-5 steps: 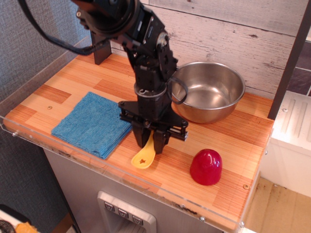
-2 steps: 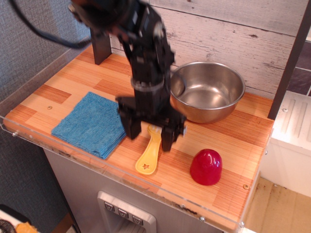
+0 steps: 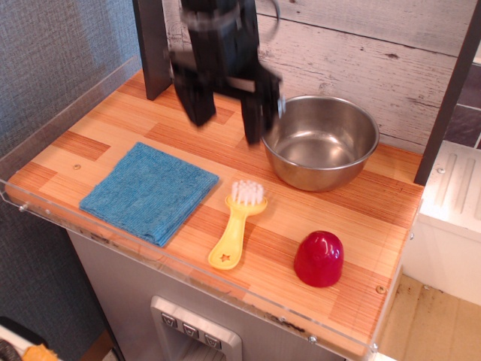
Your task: Pick up the brush and place it on the right of blue cloth
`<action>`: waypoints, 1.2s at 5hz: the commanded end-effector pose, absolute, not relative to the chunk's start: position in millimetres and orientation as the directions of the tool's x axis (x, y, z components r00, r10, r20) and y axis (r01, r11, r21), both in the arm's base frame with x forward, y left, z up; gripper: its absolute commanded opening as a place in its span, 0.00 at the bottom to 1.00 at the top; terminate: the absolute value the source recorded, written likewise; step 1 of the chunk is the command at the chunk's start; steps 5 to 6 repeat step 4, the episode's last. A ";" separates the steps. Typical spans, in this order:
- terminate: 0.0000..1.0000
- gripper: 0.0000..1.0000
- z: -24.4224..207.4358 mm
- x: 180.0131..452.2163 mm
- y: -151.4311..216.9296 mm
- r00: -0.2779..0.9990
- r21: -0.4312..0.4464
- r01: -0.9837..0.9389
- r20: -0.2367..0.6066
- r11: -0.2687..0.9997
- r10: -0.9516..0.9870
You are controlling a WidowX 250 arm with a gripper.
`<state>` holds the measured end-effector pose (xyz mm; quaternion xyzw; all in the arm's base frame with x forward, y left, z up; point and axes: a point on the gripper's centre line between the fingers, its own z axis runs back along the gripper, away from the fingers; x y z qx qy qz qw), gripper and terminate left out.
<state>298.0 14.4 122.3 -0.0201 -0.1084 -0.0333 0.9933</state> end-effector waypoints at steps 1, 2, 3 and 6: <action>0.00 1.00 129.9 307.5 41.1 0.975 0.017 0.096 0.199 0.995 -0.098; 0.00 1.00 131.7 307.2 45.2 0.977 0.036 0.111 0.179 0.993 -0.116; 0.00 1.00 131.7 307.2 45.2 0.977 0.036 0.111 0.179 0.993 -0.116; 1.00 1.00 131.7 307.2 45.2 0.977 0.036 0.111 0.179 0.993 -0.116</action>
